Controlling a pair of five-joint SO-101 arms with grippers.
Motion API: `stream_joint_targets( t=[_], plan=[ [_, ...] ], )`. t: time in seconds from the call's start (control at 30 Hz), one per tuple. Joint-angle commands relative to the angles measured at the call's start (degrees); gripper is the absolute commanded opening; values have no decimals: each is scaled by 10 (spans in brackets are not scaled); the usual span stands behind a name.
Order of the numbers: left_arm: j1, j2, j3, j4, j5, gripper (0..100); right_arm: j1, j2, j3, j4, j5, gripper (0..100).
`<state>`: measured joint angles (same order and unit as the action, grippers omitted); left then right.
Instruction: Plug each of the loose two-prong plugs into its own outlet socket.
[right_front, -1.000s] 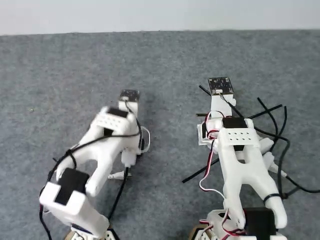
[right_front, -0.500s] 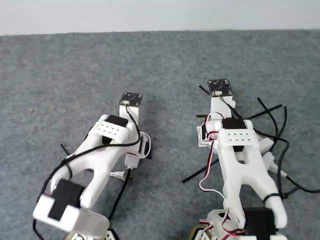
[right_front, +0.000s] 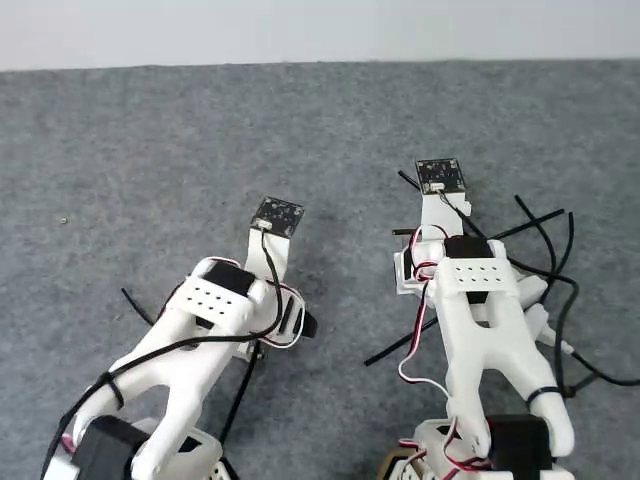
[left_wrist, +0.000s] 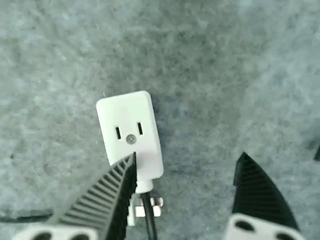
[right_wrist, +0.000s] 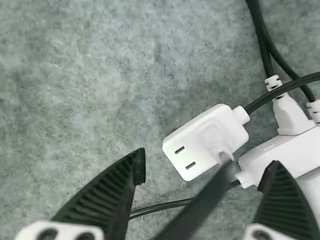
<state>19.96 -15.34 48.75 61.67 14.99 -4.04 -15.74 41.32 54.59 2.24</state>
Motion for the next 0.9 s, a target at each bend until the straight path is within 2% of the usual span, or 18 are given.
stream_joint_targets(
  t=[0.0, 0.3, 0.87],
  plan=[
    [-1, 43, -35, -15, -5, 296, -5, -2, -4, -8, 6, 353],
    [-55, 151, -106, -14, -5, 295, -6, -3, -4, -7, 6, 353],
    [-62, 153, -101, -2, -1, 295, -6, -3, -4, -7, 6, 353]
  ],
)
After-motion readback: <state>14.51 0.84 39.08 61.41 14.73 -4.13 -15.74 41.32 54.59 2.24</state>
